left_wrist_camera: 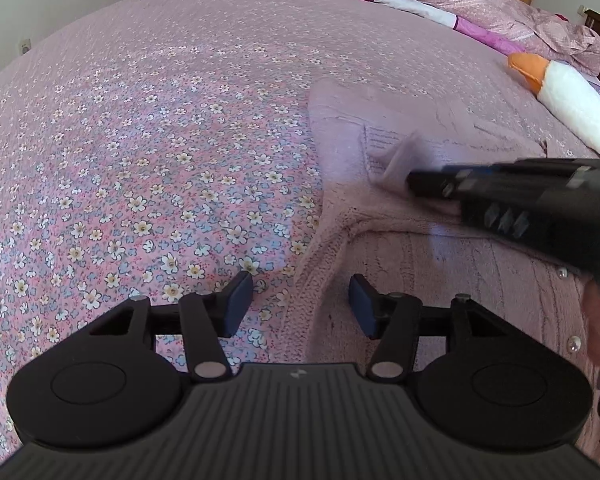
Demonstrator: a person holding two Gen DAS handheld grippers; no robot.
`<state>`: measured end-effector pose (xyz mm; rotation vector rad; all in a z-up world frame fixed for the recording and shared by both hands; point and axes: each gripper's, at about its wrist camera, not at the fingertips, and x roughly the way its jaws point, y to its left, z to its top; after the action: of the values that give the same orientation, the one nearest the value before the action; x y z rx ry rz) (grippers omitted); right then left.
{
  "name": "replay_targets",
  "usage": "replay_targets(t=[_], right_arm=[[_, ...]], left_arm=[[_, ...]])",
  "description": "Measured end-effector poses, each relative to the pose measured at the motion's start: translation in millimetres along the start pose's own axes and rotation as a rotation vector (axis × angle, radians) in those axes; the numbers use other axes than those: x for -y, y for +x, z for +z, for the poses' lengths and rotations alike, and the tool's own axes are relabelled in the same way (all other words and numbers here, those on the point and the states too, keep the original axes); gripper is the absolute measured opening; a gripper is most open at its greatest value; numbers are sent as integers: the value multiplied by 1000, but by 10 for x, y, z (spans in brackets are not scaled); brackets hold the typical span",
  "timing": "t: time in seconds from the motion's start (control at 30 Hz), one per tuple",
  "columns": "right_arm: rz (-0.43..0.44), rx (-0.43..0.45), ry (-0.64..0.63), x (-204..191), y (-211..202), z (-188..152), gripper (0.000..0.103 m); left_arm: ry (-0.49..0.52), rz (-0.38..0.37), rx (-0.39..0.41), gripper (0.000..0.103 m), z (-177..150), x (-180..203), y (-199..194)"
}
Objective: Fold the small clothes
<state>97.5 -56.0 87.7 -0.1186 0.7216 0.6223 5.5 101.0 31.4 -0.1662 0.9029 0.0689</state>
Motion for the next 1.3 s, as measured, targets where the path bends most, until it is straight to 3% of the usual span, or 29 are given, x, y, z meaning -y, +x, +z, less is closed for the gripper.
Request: replay_targets(t=[0.27,0.5,0.63,0.8,0.93,1.13,1.3], right_arm=[[-68,223,243,445,-643,78,11],[-227,380,357,846,-1273,-30,11],[-346,428,435,1108,-1548,-228,11],[-434,415,585,1495,-1630,-593,11],[-495,351,660,1696,-1499,-927,11],[-504,223,781,1896,-1221,-1390,13],[-494,206,782,1894,-1250,-1446,16]], left_arm=[[-4,4,1,62,-4,6,-9],[-11,-5,-5,62,-2,-20,-17],[-11,-3,-10,62,6,-15,-20],[1,1,-14,62,13,-6,-13],[13,9,-17,62,19,18,-13],[36,17,-26,62,25,28,-31],[53,19,-34,62,3,7,-70]])
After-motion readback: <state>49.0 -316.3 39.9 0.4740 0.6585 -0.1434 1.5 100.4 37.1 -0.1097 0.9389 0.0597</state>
